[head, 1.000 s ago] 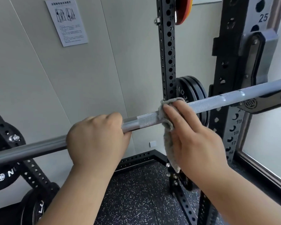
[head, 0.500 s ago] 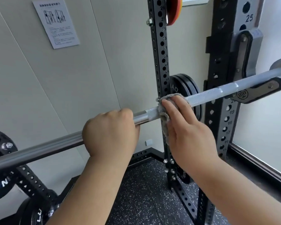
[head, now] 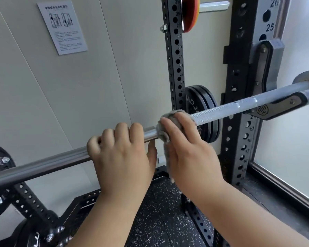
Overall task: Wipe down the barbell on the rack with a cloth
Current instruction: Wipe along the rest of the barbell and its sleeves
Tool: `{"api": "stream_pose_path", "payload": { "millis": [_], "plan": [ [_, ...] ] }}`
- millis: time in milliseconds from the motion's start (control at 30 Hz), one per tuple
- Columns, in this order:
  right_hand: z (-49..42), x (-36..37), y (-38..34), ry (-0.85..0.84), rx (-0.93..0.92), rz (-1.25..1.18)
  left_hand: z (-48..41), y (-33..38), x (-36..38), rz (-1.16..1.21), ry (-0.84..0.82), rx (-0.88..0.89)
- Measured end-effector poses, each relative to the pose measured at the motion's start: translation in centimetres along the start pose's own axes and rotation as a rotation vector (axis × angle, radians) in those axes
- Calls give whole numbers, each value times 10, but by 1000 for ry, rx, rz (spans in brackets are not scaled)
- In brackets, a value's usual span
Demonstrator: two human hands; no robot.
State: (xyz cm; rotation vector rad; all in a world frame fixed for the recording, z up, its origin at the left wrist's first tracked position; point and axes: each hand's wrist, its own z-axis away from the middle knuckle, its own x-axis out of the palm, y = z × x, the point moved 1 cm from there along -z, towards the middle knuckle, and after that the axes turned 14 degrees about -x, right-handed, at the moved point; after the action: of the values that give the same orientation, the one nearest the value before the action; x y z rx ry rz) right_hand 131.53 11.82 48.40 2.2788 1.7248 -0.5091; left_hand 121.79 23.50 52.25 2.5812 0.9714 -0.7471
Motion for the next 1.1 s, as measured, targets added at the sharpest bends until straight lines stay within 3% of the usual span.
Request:
{"api": "stream_pose_path", "payload": {
  "millis": [133, 400, 533, 633, 767, 967, 1100],
  "plan": [
    [-5, -19, 28, -90, -127, 54, -12, -5, -4, 22, -30, 60],
    [1, -6, 15, 37, 74, -20, -34, -5, -14, 7, -175, 187],
    [3, -7, 9, -26, -12, -22, -46, -9, -13, -31, -267, 179],
    [-2, -19, 18, -16, -61, 104, -50, -8, -14, -7, -325, 192],
    [-7, -19, 15, 43, 87, 128, -44, -7, -17, -70, -239, 222],
    [-8, -14, 6, -61, -39, 98, -31, -18, -11, 17, -125, 264],
    [-5, -18, 17, -7, 39, 170, -15, -15, -5, 4, -86, 193]
  ]
}}
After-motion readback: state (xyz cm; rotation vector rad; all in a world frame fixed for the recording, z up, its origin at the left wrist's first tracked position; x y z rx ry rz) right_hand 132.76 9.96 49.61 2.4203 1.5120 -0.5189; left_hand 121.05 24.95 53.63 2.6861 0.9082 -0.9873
